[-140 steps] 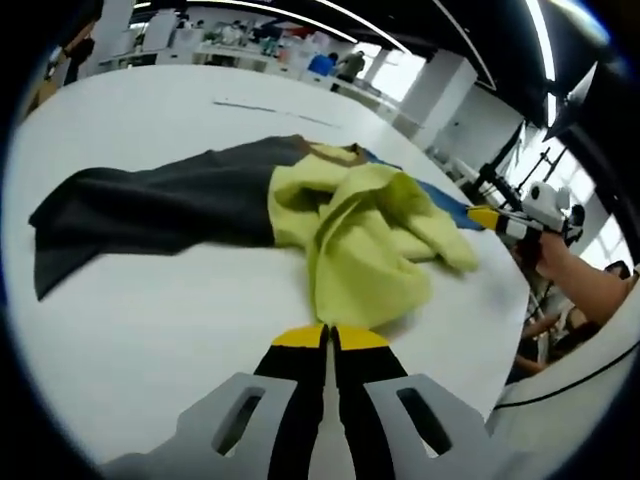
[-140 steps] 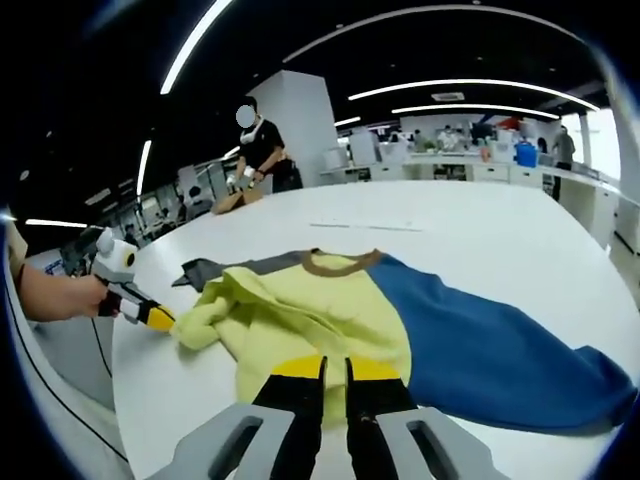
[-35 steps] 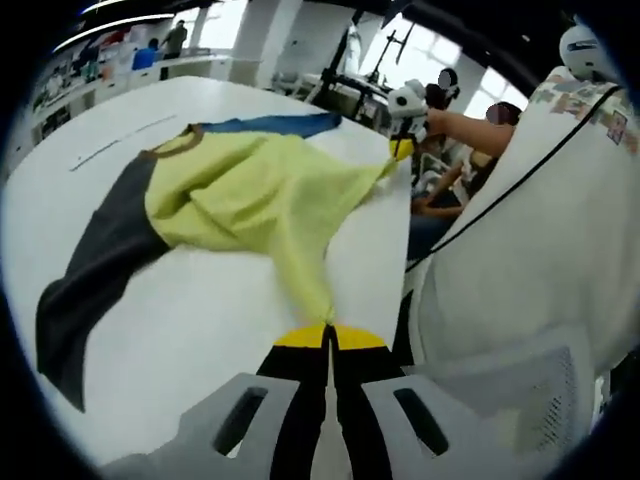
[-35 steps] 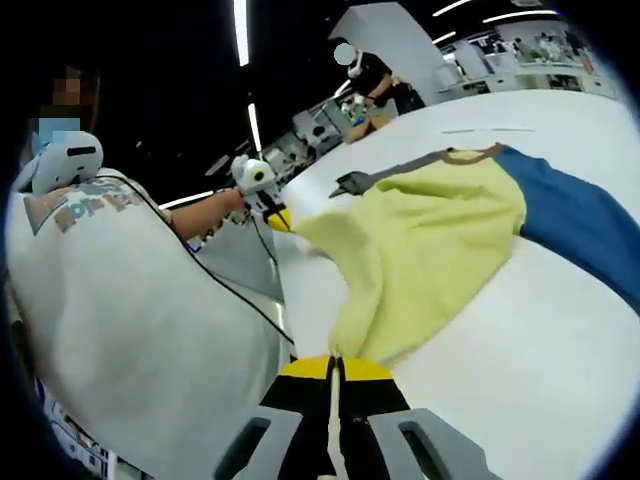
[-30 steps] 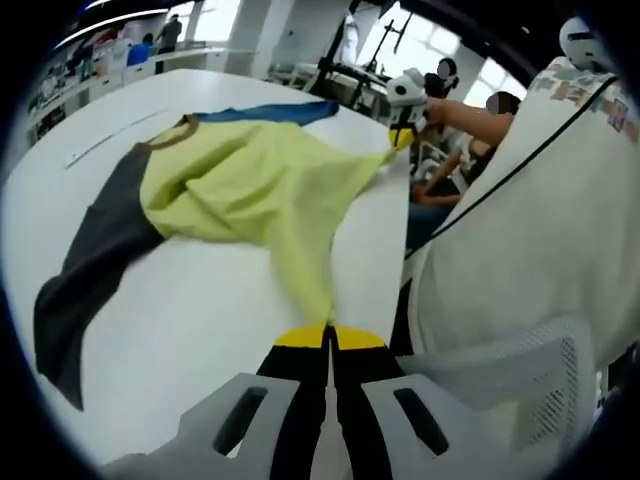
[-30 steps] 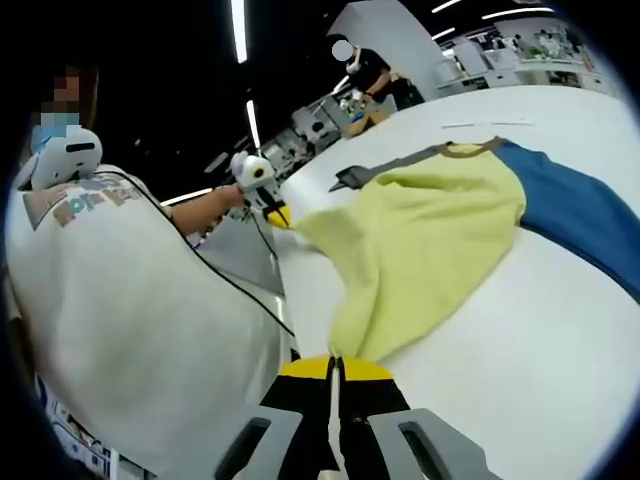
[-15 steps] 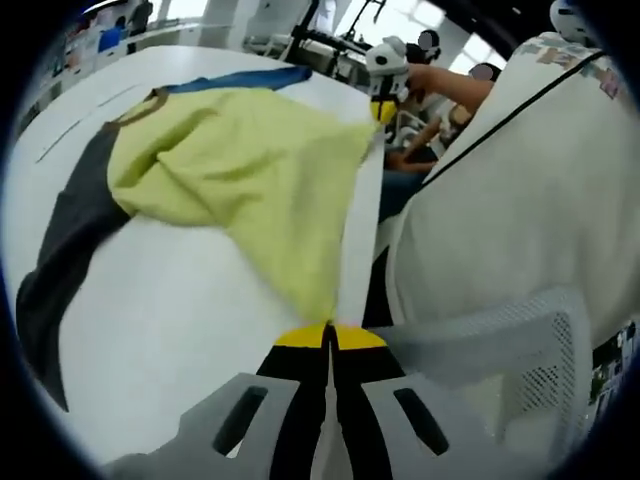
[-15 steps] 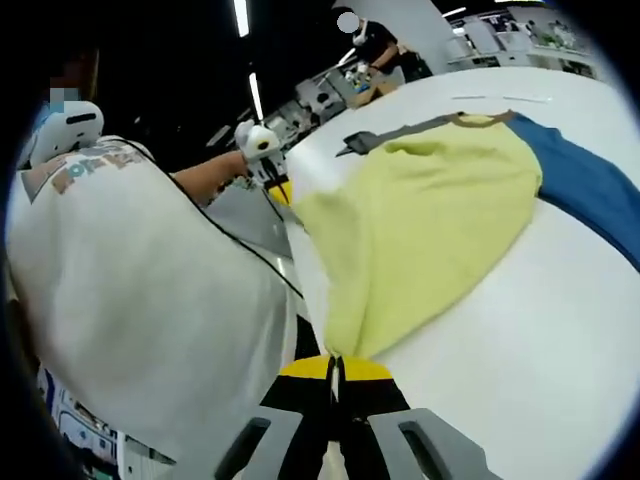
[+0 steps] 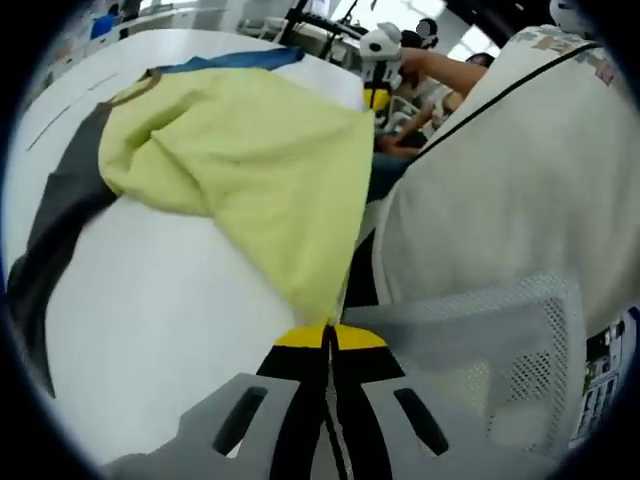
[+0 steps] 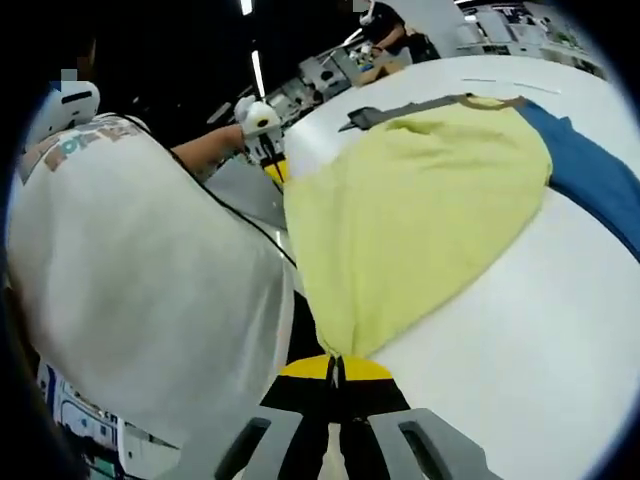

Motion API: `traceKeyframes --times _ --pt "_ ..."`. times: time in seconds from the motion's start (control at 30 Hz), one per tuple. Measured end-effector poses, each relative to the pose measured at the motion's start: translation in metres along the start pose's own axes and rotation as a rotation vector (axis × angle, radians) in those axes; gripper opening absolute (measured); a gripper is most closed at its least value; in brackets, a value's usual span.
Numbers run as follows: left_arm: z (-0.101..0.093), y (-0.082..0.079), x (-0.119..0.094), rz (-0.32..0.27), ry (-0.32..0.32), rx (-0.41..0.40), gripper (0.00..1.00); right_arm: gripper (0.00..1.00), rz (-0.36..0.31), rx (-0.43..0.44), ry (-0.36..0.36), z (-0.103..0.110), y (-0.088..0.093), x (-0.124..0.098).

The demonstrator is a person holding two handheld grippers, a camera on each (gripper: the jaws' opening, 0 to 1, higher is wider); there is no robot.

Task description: Fold the garment on the visible template until the final outline fits inside the template.

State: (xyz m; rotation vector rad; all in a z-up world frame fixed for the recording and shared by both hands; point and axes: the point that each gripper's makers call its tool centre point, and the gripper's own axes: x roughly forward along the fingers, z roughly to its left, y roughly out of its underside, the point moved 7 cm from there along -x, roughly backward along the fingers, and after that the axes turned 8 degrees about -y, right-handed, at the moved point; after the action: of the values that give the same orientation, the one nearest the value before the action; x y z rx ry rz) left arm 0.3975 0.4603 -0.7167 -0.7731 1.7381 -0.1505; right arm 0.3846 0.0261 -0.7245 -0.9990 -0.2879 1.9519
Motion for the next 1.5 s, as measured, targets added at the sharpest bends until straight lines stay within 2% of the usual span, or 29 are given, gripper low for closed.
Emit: traceKeyframes --times 0.37,0.63,0.93,1.13,1.23,1.4,1.5 --pt "0.001 0.002 0.004 0.057 0.018 0.013 0.0 0.0 0.048 0.016 -0.006 -0.003 0.006 0.001" --pt "0.006 0.006 0.004 0.059 0.008 0.006 0.0 0.0 0.071 0.024 -0.009 -0.004 0.008 0.004" --pt "0.005 0.005 0.007 0.091 0.025 0.018 0.0 0.0 0.093 0.023 -0.013 -0.004 0.008 0.004" --pt "0.014 0.003 -0.001 0.025 -0.006 -0.028 0.0 0.0 0.059 0.029 -0.028 0.0 0.002 0.0" --pt "0.018 0.002 -0.004 0.002 -0.02 -0.054 0.13 0.0 0.025 0.032 -0.03 0.0 -0.003 -0.004" --pt "0.021 -0.001 -0.009 -0.034 -0.009 -0.083 0.13 0.04 0.002 0.035 -0.031 0.001 -0.007 -0.008" --pt "0.024 -0.005 -0.013 -0.072 -0.012 -0.102 0.13 0.04 -0.049 0.019 -0.033 0.001 -0.017 -0.011"
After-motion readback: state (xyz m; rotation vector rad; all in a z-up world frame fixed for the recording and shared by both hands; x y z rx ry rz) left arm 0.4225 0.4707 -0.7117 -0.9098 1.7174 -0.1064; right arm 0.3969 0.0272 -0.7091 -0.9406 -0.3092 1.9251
